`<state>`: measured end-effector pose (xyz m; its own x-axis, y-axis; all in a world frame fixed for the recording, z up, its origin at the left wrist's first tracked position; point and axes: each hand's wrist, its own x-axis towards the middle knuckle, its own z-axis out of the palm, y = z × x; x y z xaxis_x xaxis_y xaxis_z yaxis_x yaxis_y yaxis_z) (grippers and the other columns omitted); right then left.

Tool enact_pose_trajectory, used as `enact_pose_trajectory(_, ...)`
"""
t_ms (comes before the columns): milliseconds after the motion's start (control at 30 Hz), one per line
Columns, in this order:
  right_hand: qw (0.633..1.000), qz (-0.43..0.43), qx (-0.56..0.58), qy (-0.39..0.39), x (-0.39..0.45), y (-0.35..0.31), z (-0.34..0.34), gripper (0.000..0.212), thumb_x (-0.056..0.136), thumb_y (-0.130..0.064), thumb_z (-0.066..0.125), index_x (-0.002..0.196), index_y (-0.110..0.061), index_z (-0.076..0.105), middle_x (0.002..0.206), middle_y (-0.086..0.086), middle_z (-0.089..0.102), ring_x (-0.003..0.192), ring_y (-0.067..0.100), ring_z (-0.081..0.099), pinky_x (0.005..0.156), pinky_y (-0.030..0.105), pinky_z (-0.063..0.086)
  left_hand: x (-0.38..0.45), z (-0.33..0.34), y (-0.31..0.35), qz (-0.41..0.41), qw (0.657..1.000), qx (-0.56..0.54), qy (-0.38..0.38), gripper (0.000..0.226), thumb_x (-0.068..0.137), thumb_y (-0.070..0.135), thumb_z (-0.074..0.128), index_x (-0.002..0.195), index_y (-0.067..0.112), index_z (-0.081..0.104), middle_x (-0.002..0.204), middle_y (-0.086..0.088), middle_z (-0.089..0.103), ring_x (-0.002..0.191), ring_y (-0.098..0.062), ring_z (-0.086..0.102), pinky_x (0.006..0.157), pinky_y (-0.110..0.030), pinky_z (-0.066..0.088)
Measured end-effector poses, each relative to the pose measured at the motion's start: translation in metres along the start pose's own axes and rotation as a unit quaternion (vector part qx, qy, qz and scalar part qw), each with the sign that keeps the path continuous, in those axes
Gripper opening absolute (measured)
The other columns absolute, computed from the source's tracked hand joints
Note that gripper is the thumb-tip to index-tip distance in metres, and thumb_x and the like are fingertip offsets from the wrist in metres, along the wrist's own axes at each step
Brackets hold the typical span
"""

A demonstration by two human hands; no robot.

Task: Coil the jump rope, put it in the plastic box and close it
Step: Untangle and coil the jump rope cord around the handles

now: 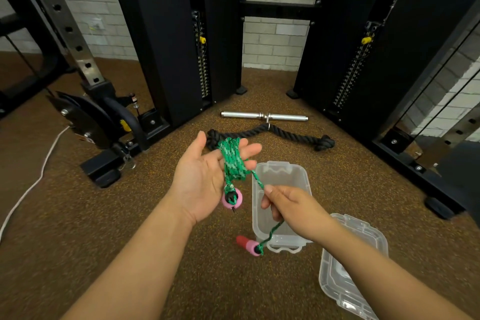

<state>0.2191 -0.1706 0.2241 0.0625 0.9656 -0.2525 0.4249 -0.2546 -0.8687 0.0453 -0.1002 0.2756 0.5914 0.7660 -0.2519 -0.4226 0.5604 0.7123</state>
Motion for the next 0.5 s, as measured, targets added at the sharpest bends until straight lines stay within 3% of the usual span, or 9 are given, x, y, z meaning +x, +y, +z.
enact_pose_trajectory(67, 0.998, -0.014, -0.045, -0.029, -0.004, -0.001, 0.004, 0.031, 0.098, -0.035, 0.04, 0.083, -0.022, 0.064, 0.061, -0.005, 0.05, 0.042, -0.002, 0.041, 0.045, 0.015, 0.034, 0.002, -0.002, -0.002, 0.01, 1.0, 0.027, 0.006, 0.069, 0.095, 0.057, 0.016, 0.121, 0.005, 0.055, 0.118, -0.014, 0.069, 0.101, -0.023, 0.069, 0.089, -0.036, 0.046)
enact_pose_trajectory(167, 0.993, -0.046, -0.082, -0.064, -0.008, -0.006, 0.008, 0.025, 0.098, -0.032, 0.041, 0.093, -0.026, 0.065, 0.061, -0.009, 0.049, 0.051, 0.004, 0.044, 0.055, 0.026, 0.039, 0.004, -0.005, -0.007, 0.005, 0.99, 0.137, 0.021, 0.065, 0.094, 0.061, 0.01, 0.114, 0.02, 0.057, 0.131, -0.002, 0.063, 0.119, -0.016, 0.059, 0.085, -0.031, 0.043)
enact_pose_trajectory(233, 0.99, -0.068, -0.086, -0.085, -0.009, -0.01, 0.009, 0.023, 0.097, -0.034, 0.043, 0.096, -0.03, 0.065, 0.06, -0.011, 0.049, 0.056, 0.007, 0.045, 0.058, 0.029, 0.039, 0.003, -0.003, -0.009, -0.009, 0.981, 0.194, 0.025, 0.072, 0.092, 0.063, 0.006, 0.128, 0.02, 0.052, 0.139, 0.004, 0.055, 0.124, -0.01, 0.054, 0.084, -0.029, 0.042)
enact_pose_trajectory(300, 0.987, -0.091, -0.088, -0.1, -0.012, -0.014, 0.008, 0.021, 0.095, -0.036, 0.045, 0.098, -0.03, 0.066, 0.058, -0.012, 0.047, 0.058, 0.009, 0.046, 0.059, 0.03, 0.039, 0.006, -0.002, -0.012, -0.008, 0.966, 0.257, 0.041, 0.076, 0.093, 0.062, 0.002, 0.138, 0.018, 0.044, 0.141, 0.006, 0.053, 0.124, -0.008, 0.052, 0.096, -0.028, 0.04)
enact_pose_trajectory(333, 0.986, -0.102, -0.083, -0.102, -0.013, -0.016, 0.007, 0.021, 0.095, -0.036, 0.047, 0.098, -0.029, 0.066, 0.057, -0.012, 0.047, 0.058, 0.01, 0.046, 0.059, 0.03, 0.038, 0.009, -0.001, -0.014, 0.003, 0.955, 0.293, 0.057, 0.072, 0.093, 0.061, 0.001, 0.136, 0.022, 0.044, 0.138, 0.007, 0.054, 0.123, -0.009, 0.054, 0.103, -0.027, 0.037)
enact_pose_trajectory(400, 0.987, -0.117, -0.059, -0.091, -0.015, -0.021, 0.003, 0.02, 0.094, -0.033, 0.05, 0.092, -0.026, 0.068, 0.057, -0.012, 0.048, 0.058, 0.009, 0.045, 0.059, 0.029, 0.037, 0.013, -0.001, -0.016, -0.009, 0.938, 0.33, 0.103, 0.064, 0.092, 0.064, 0.003, 0.126, 0.034, 0.047, 0.134, 0.003, 0.058, 0.118, -0.016, 0.057, 0.102, -0.026, 0.04)
enact_pose_trajectory(500, 0.99, -0.119, 0.037, -0.067, -0.018, -0.029, -0.004, 0.022, 0.096, -0.021, 0.05, 0.083, -0.019, 0.067, 0.06, -0.017, 0.057, 0.058, -0.006, 0.048, 0.063, 0.015, 0.039, 0.013, -0.016, -0.023, -0.061, 0.876, 0.468, 0.096, 0.089, 0.065, 0.094, 0.004, 0.12, 0.049, 0.057, 0.141, -0.006, 0.053, 0.128, -0.02, 0.049, 0.112, -0.045, 0.027)
